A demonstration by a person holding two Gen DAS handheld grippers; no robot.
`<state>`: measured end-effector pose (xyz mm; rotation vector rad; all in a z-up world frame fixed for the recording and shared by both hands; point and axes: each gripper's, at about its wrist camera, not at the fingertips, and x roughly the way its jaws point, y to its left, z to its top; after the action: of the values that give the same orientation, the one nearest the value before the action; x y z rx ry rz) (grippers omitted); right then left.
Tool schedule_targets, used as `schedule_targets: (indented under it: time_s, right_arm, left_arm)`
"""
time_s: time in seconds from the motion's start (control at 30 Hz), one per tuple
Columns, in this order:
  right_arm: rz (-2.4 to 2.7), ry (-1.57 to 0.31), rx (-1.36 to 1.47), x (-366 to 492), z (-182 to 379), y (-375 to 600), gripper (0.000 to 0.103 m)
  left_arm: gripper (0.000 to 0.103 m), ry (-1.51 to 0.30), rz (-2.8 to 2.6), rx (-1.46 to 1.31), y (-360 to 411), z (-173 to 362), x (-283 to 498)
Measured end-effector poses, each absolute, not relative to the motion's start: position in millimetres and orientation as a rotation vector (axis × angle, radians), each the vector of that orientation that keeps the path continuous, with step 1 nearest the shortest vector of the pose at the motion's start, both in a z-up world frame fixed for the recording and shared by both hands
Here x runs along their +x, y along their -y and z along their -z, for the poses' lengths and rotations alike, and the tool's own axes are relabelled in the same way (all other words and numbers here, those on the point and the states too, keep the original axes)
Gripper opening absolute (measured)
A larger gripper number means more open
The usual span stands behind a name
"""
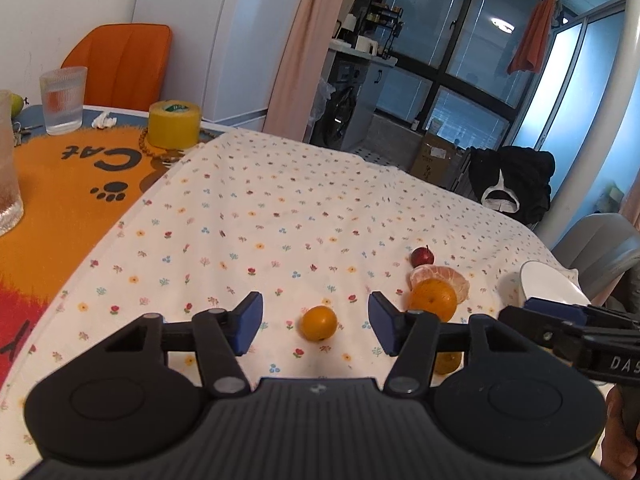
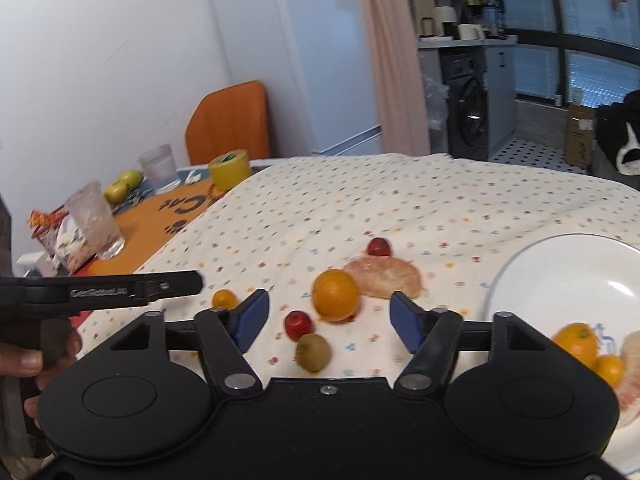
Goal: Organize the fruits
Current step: 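Lower right tool toward a small red apple while left tool approaches a mandarin, then close right tool on the red apple while left tool closes on the mandarin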
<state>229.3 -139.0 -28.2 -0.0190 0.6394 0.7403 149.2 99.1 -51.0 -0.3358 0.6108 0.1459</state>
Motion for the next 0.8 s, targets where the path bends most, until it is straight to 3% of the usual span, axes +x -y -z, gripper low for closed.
schedule_targets:
  time_s: [0.27, 0.5, 0.73, 0.8]
  right_arm:
    - [-0.798, -0.682, -0.052, 234, 39, 115, 0.047]
    - [-0.832, -0.706, -0.076, 239, 46, 99, 0.044]
    - [-0.838, -0.73, -0.104, 244, 56, 88, 0.038]
    - [-0.834, -0.734, -0.122, 244, 58, 85, 0.035]
  left_arm:
    - [0.045, -0.656, -0.123, -0.343, -97, 67, 167]
    - [0.04, -0.68, -0.116, -0.349, -97, 77, 178]
    - [0.023, -0.69, -0.121, -0.354, -98, 82, 182]
    - [0.023, -0.687, -0.124, -0.356, -99, 81, 181]
